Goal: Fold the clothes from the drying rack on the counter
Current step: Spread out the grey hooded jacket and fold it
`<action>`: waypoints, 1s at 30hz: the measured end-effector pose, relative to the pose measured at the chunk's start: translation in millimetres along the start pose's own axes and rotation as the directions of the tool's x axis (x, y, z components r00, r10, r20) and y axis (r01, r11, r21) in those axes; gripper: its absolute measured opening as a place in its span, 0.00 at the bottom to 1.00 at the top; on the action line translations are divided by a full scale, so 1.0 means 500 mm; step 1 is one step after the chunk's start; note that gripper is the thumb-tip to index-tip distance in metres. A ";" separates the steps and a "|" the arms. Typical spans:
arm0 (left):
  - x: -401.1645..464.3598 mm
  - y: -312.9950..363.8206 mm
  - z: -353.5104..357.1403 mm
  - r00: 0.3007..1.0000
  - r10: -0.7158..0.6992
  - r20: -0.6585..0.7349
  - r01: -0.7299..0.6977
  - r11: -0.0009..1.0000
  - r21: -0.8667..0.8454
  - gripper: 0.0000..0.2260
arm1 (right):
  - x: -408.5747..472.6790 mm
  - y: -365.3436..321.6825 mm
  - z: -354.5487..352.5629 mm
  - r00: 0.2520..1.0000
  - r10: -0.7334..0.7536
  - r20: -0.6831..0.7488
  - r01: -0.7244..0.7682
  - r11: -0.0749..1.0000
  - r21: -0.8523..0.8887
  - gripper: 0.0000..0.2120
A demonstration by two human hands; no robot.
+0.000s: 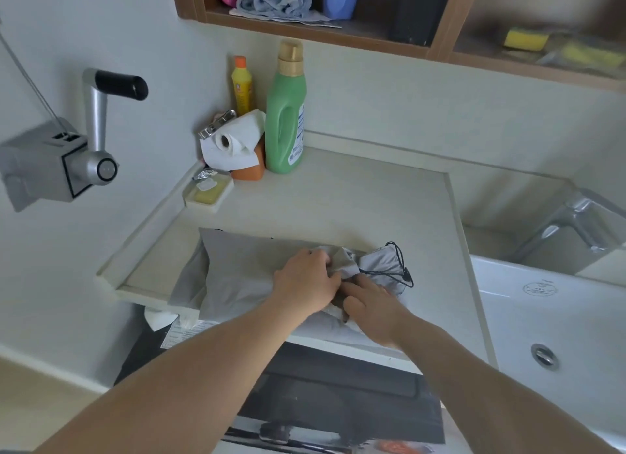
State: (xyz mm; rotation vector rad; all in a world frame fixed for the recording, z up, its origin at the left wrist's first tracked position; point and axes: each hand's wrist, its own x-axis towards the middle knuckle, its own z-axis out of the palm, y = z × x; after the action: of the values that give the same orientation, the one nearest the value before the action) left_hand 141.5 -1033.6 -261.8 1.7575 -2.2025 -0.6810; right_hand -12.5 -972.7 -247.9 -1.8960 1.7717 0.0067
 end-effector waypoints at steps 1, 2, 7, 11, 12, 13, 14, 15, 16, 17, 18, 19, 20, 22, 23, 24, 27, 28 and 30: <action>0.008 -0.002 -0.002 0.999 0.010 -0.039 -0.010 1.000 -0.013 0.10 | 0.000 -0.001 -0.002 0.999 0.019 -0.026 -0.018 1.000 0.020 0.32; 0.017 -0.004 -0.002 0.998 0.001 -0.056 -0.003 0.999 -0.045 0.10 | 0.003 0.002 -0.002 0.998 0.043 -0.053 -0.042 0.999 0.011 0.30; 0.057 -0.023 -0.010 0.959 -0.284 0.015 0.258 0.847 -0.464 0.13 | 0.032 0.007 -0.024 0.976 0.121 -0.180 -0.125 0.992 -0.012 0.32; 0.048 -0.030 -0.009 0.934 -0.357 0.006 0.315 0.816 -0.484 0.10 | 0.081 0.003 -0.049 0.978 0.122 -0.170 -0.127 0.992 -0.023 0.26; 0.041 -0.028 -0.012 0.930 -0.366 -0.018 0.315 0.823 -0.474 0.09 | 0.094 -0.002 -0.056 0.976 0.123 -0.182 -0.135 0.989 -0.054 0.24; 0.029 -0.023 -0.016 0.929 -0.367 -0.035 0.311 0.831 -0.461 0.09 | 0.104 -0.005 -0.063 0.973 0.123 -0.197 -0.146 0.984 -0.104 0.22; 0.014 -0.018 -0.023 0.932 -0.359 -0.042 0.305 0.843 -0.443 0.09 | 0.114 -0.010 -0.068 0.969 0.118 -0.215 -0.155 0.975 -0.161 0.20; 0.001 -0.012 -0.028 0.945 -0.326 -0.035 0.282 0.862 -0.421 0.11 | 0.124 -0.011 -0.073 0.966 0.115 -0.232 -0.164 0.965 -0.205 0.19; -0.014 -0.010 -0.035 0.958 -0.285 -0.029 0.250 0.880 -0.404 0.13 | 0.139 -0.014 -0.074 0.968 0.100 -0.230 -0.155 0.960 -0.234 0.19; -0.025 -0.012 -0.035 0.973 -0.233 -0.008 0.212 0.901 -0.378 0.14 | 0.152 -0.017 -0.076 0.970 0.085 -0.228 -0.136 0.966 -0.221 0.19; -0.033 -0.013 -0.035 0.986 -0.166 0.016 0.161 0.927 -0.338 0.14 | 0.164 -0.017 -0.079 0.973 0.072 -0.217 -0.111 0.979 -0.172 0.20; -0.038 -0.020 -0.031 0.993 -0.111 0.038 0.117 0.954 -0.275 0.13 | 0.177 -0.021 -0.081 0.979 0.057 -0.193 -0.080 0.991 -0.111 0.22; -0.045 -0.031 -0.027 0.996 -0.068 0.050 0.076 0.978 -0.194 0.12 | 0.189 -0.028 -0.080 0.984 0.027 -0.178 -0.040 0.997 -0.069 0.24; -0.052 -0.046 -0.016 0.999 -0.012 0.052 0.014 0.999 -0.049 0.12 | 0.197 -0.038 -0.076 0.973 -0.022 -0.228 0.002 0.996 -0.087 0.26; -0.057 -0.052 -0.011 0.999 0.006 0.037 -0.007 1.000 0.018 0.14 | 0.194 -0.042 -0.070 0.959 -0.030 -0.281 0.000 0.994 -0.106 0.26; -0.061 -0.058 -0.004 0.999 0.034 0.007 -0.034 0.995 0.092 0.15 | 0.186 -0.047 -0.063 0.944 -0.026 -0.330 -0.012 0.994 -0.111 0.25; -0.069 -0.067 0.010 0.985 0.151 -0.088 -0.119 0.946 0.301 0.18 | 0.146 -0.049 -0.043 0.881 0.025 -0.472 -0.055 0.997 -0.050 0.21; -0.070 -0.066 0.012 0.978 0.178 -0.112 -0.130 0.932 0.338 0.18 | 0.130 -0.043 -0.039 0.845 0.050 -0.532 -0.071 0.997 -0.019 0.19; -0.070 -0.050 0.007 0.965 0.219 -0.147 -0.149 0.913 0.379 0.17 | 0.097 -0.022 -0.037 0.751 0.155 -0.642 -0.116 0.988 0.103 0.18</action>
State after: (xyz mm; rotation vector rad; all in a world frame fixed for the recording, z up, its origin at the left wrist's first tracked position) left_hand 169.8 -1003.0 -273.5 1.6533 -2.4353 -0.0569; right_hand -2.3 -1024.5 -245.4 -1.8434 2.3185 -0.7325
